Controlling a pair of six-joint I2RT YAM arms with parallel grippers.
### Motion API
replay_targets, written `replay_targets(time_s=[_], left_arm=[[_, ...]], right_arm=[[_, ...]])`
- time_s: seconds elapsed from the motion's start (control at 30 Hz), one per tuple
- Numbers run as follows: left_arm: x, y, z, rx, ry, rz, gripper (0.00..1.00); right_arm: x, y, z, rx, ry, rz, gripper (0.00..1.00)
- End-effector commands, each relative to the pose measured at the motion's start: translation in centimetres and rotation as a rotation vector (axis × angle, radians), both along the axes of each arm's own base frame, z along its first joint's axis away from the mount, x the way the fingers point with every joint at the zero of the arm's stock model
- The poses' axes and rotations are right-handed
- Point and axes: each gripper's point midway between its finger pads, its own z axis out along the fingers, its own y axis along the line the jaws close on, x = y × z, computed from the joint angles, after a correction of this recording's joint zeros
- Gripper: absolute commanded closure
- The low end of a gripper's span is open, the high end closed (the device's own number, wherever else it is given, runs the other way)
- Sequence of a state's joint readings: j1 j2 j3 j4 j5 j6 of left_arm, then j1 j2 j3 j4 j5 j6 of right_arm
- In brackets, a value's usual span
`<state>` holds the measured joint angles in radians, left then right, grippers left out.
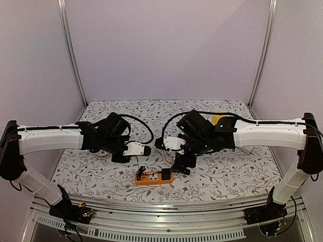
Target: Insert the plug
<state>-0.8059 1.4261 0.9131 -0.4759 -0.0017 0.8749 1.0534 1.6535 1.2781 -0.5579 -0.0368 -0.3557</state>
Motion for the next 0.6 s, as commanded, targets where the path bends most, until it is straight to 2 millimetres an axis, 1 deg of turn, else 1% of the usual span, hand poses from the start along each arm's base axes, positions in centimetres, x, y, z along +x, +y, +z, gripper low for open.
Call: replay_targets(time_s=[0.0, 0.1, 0.2, 0.23, 0.37, 0.47, 0.5, 0.57], left_arm=[[4.7, -2.7, 1.9, -0.001, -0.207, -0.03, 1.0], [6.8, -4.1, 2.6, -0.009, -0.24, -0.016, 1.0], [7.8, -5.4, 2.8, -0.017, -0.221, -0.018, 1.0], [8.0, -5.7, 2.6, -0.012, -0.211, -0.021, 1.0], [9.2, -7.3, 1.9, -0.014, -0.185, -0.024, 1.0], [9.6, -8.2, 0.8, -0.004, -0.156, -0.035, 0.99], [9.6, -8.4, 0.3, 0.005, -0.145, -0.04, 0.94], [9.5, -8.7, -0.8, 0.022, -0.117, -0.05, 0.72]], right_arm=[[0.4, -0.5, 0.7, 0.068, -0.004, -0.049, 0.01], [0.6, -1.1, 0.2, 0.092, 0.017, -0.07, 0.01], [0.7, -1.7, 0.1, 0.139, 0.043, -0.085, 0.01], [0.8, -1.8, 0.6, 0.169, 0.045, -0.09, 0.01], [1.1, -2.8, 1.5, 0.233, 0.063, -0.109, 0.01], [1.2, -3.4, 1.9, 0.255, 0.057, -0.123, 0.01], [1.2, -3.6, 1.8, 0.254, 0.058, -0.128, 0.01], [1.1, -3.8, 1.7, 0.255, 0.061, -0.13, 0.01]])
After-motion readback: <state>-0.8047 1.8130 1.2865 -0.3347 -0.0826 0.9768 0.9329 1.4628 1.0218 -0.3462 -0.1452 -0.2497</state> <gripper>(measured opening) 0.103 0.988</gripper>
